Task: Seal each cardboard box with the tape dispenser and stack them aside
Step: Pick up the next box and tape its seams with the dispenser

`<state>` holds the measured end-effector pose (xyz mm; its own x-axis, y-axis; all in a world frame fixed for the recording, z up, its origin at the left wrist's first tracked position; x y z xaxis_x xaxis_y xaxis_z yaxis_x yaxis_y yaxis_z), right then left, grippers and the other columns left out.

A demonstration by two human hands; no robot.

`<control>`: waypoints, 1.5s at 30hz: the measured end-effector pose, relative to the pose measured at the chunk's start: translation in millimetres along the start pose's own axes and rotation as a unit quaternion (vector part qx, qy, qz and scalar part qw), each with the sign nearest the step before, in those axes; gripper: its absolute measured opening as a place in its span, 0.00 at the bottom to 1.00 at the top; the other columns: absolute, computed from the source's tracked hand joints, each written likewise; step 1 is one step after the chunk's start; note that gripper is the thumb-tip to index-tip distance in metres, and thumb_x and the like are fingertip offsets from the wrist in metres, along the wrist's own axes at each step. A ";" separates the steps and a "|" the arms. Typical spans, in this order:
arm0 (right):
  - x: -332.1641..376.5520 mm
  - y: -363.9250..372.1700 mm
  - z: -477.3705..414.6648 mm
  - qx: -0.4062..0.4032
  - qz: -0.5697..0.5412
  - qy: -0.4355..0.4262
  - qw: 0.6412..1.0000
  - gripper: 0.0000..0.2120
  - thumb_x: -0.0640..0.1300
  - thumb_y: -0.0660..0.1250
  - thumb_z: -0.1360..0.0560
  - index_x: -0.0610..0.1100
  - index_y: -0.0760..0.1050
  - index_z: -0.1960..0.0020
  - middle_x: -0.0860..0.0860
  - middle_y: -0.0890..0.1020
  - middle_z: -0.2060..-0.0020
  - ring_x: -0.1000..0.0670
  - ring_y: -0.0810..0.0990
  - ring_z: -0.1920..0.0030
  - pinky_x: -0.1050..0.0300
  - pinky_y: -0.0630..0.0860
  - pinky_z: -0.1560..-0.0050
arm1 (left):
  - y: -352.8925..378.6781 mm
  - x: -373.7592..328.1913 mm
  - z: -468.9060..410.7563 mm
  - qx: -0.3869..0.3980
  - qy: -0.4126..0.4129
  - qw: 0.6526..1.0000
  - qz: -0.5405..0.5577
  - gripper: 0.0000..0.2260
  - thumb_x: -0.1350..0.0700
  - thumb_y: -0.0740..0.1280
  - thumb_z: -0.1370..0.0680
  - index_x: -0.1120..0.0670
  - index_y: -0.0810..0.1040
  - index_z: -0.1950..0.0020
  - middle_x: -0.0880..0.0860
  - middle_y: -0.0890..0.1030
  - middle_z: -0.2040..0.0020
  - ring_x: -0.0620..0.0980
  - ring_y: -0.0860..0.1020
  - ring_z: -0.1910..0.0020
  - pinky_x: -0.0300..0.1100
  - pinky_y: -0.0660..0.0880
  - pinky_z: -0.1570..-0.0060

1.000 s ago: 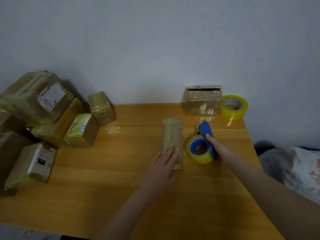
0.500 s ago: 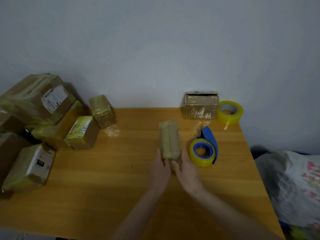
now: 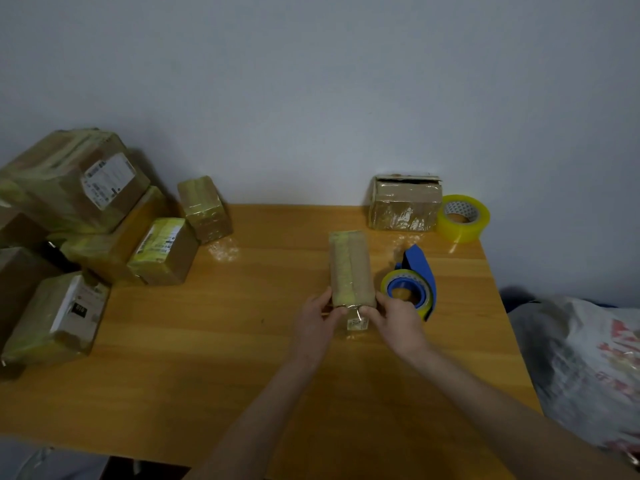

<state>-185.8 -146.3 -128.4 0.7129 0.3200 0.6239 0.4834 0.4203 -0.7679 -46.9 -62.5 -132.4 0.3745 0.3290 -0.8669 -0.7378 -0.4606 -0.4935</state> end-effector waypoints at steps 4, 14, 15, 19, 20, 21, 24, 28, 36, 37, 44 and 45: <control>0.8 -1.2 -2.4 -0.045 0.043 -0.003 0.998 0.16 0.54 0.67 0.24 0.45 0.78 0.42 0.51 0.82 0.63 0.51 0.80 0.64 0.56 0.76 0.64 | -5.9 -10.2 3.3 -0.044 0.060 0.996 -0.042 0.22 0.57 0.73 0.27 0.51 0.75 0.34 0.42 0.77 0.58 0.35 0.76 0.62 0.21 0.70 0.61; 1.9 -0.1 -16.1 -0.014 0.085 -0.004 0.996 0.17 0.56 0.73 0.29 0.44 0.75 0.50 0.49 0.82 0.60 0.48 0.81 0.58 0.54 0.77 0.61 | -6.1 13.7 2.2 -0.055 -0.030 0.998 0.007 0.11 0.60 0.75 0.30 0.56 0.78 0.50 0.47 0.80 0.58 0.45 0.79 0.58 0.30 0.73 0.59; 0.9 0.0 -16.0 -0.007 0.080 -0.004 0.997 0.17 0.55 0.73 0.29 0.44 0.75 0.50 0.49 0.82 0.60 0.47 0.81 0.58 0.53 0.78 0.60 | -4.8 14.7 3.0 -0.049 -0.028 0.998 0.014 0.11 0.61 0.74 0.29 0.57 0.79 0.48 0.49 0.81 0.56 0.46 0.79 0.56 0.34 0.74 0.56; 3.6 4.3 -12.0 -0.012 0.074 -0.019 0.997 0.15 0.53 0.71 0.26 0.43 0.73 0.49 0.48 0.82 0.59 0.46 0.82 0.57 0.53 0.77 0.61 | -2.1 9.5 11.1 -0.054 -0.009 0.998 0.012 0.15 0.63 0.69 0.25 0.54 0.79 0.39 0.46 0.82 0.52 0.43 0.80 0.53 0.28 0.74 0.54; 2.8 4.5 -11.1 -0.013 0.063 -0.017 0.998 0.15 0.52 0.70 0.26 0.43 0.73 0.48 0.48 0.82 0.59 0.47 0.81 0.58 0.55 0.77 0.61 | -1.1 9.1 12.6 -0.047 -0.005 0.999 0.013 0.17 0.63 0.68 0.25 0.54 0.78 0.36 0.44 0.81 0.51 0.41 0.79 0.53 0.25 0.72 0.56; 0.4 4.0 -11.0 -0.006 0.056 -0.014 0.998 0.15 0.52 0.70 0.26 0.43 0.73 0.48 0.48 0.82 0.59 0.49 0.81 0.59 0.58 0.76 0.62 | -0.3 8.7 13.8 -0.031 0.001 0.999 0.017 0.18 0.63 0.68 0.24 0.54 0.76 0.34 0.44 0.80 0.50 0.39 0.78 0.52 0.23 0.71 0.56; -6.7 6.5 -10.3 0.071 0.043 -0.041 0.996 0.17 0.54 0.66 0.23 0.42 0.75 0.43 0.51 0.80 0.61 0.54 0.77 0.63 0.63 0.72 0.65 | -2.7 14.0 14.1 0.044 0.002 0.997 0.070 0.19 0.65 0.63 0.21 0.57 0.69 0.30 0.47 0.77 0.41 0.44 0.78 0.45 0.32 0.75 0.47; -8.4 5.8 -6.8 0.129 0.015 -0.087 0.988 0.17 0.45 0.60 0.19 0.44 0.72 0.31 0.47 0.83 0.50 0.53 0.79 0.53 0.60 0.74 0.52 | -6.5 25.3 13.5 0.088 -0.017 0.990 0.111 0.18 0.67 0.60 0.20 0.58 0.69 0.30 0.48 0.76 0.39 0.40 0.79 0.49 0.35 0.78 0.52; -7.3 0.1 -17.5 0.079 0.063 -0.084 0.991 0.10 0.46 0.66 0.22 0.43 0.80 0.58 0.52 0.78 0.68 0.52 0.76 0.64 0.61 0.69 0.62 | -4.9 22.8 -0.6 0.002 0.000 0.999 0.037 0.14 0.65 0.71 0.27 0.59 0.81 0.41 0.47 0.83 0.54 0.45 0.81 0.58 0.43 0.80 0.53; -6.1 -0.6 -17.2 0.074 0.063 -0.086 0.991 0.10 0.47 0.66 0.22 0.43 0.80 0.58 0.52 0.78 0.69 0.52 0.76 0.64 0.61 0.70 0.62 | -5.4 21.0 -1.7 -0.009 0.013 1.000 0.016 0.13 0.63 0.72 0.28 0.58 0.82 0.43 0.48 0.84 0.55 0.46 0.81 0.58 0.44 0.79 0.52; -3.1 -1.2 -18.9 0.031 0.072 -0.067 0.995 0.10 0.50 0.68 0.24 0.43 0.81 0.56 0.54 0.76 0.69 0.55 0.75 0.66 0.67 0.65 0.68 | -3.2 20.3 -5.8 -0.063 0.025 0.994 -0.083 0.12 0.57 0.76 0.30 0.57 0.76 0.52 0.52 0.82 0.59 0.44 0.77 0.63 0.27 0.70 0.62; -2.9 -1.2 -19.8 0.029 0.074 -0.065 0.995 0.11 0.51 0.69 0.25 0.43 0.81 0.56 0.54 0.76 0.69 0.55 0.75 0.66 0.67 0.66 0.68 | 0.4 22.7 -6.9 -0.056 0.010 0.994 -0.092 0.14 0.56 0.76 0.30 0.56 0.74 0.51 0.52 0.81 0.58 0.46 0.76 0.62 0.29 0.70 0.63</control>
<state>-178.3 -164.6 -132.1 0.7008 0.4872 0.5211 0.3454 0.4074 -0.8454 -34.8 -60.9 -152.8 0.5093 0.3996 -0.7621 -0.5888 -0.4840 -0.6473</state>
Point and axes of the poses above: each hand's wrist, its own z-axis away from the middle knuckle, its own y-axis out of the palm, x = y × z, the point moved 9 cm from there along -z, towards the middle knuckle
